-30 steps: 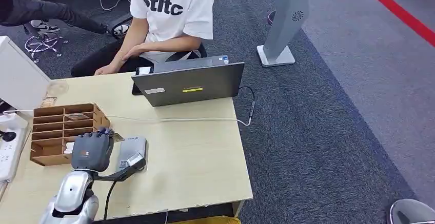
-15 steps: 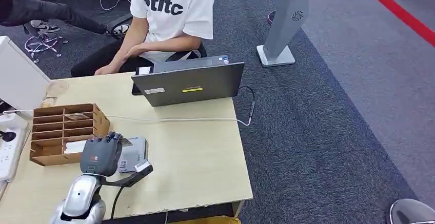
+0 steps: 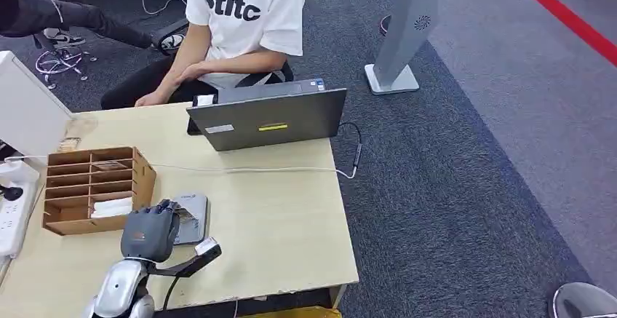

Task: Pass the card to the sensor for recognition and then transmit it.

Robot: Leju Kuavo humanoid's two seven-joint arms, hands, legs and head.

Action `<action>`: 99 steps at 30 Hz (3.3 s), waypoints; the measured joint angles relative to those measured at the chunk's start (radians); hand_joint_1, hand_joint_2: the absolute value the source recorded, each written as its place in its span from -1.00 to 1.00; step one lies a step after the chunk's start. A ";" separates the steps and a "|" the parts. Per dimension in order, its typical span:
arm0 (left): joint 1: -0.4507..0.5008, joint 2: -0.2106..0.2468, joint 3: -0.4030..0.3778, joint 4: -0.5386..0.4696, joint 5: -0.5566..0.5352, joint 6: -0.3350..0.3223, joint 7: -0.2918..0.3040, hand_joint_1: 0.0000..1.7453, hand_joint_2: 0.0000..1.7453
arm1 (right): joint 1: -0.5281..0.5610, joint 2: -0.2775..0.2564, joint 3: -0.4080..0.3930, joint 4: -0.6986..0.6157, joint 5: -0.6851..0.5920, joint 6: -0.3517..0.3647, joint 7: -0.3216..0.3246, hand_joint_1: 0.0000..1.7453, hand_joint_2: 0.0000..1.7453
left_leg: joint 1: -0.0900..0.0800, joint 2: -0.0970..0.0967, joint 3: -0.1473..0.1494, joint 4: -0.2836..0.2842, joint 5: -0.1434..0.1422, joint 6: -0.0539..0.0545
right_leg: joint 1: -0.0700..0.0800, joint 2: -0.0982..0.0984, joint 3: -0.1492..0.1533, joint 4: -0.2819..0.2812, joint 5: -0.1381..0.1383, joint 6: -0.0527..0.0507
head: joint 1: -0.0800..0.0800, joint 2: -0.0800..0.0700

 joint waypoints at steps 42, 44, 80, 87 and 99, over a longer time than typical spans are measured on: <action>-0.300 0.209 0.195 -0.174 0.034 -0.063 -0.019 1.00 1.00 | 0.000 -0.001 0.040 0.000 -0.011 0.000 -0.005 -1.00 1.00 | 0.000 0.000 0.000 0.000 0.003 -0.001 | 0.001 0.000 0.000 0.002 0.001 0.000 | 0.000 0.000; -0.305 0.214 0.195 -0.178 0.034 -0.063 -0.018 1.00 1.00 | 0.000 -0.001 0.041 0.000 -0.011 0.000 -0.005 -1.00 1.00 | 0.000 0.000 0.000 0.000 0.003 -0.001 | 0.001 0.000 0.000 0.002 0.001 0.000 | 0.000 0.000; -0.100 0.149 0.150 -0.332 -0.064 0.071 -0.001 -1.00 1.00 | -0.001 0.000 0.067 0.000 -0.047 -0.004 -0.002 -1.00 1.00 | 0.000 0.004 -0.001 0.000 0.002 -0.001 | 0.000 0.005 -0.002 0.001 0.002 0.000 | 0.000 0.000; -0.084 0.150 0.143 -0.355 -0.089 -0.039 0.057 -1.00 1.00 | -0.001 0.000 0.067 0.000 -0.061 -0.006 -0.003 -1.00 1.00 | 0.001 0.004 -0.001 0.000 0.002 -0.001 | 0.000 0.005 -0.002 0.001 0.002 0.000 | 0.000 0.000; -0.118 0.229 0.196 -0.228 -0.060 -0.085 0.087 -1.00 1.00 | 0.000 0.000 0.080 0.000 -0.076 -0.006 -0.001 -1.00 1.00 | 0.001 0.004 -0.001 0.000 0.002 -0.002 | 0.000 0.005 -0.002 0.001 0.002 0.000 | 0.000 0.000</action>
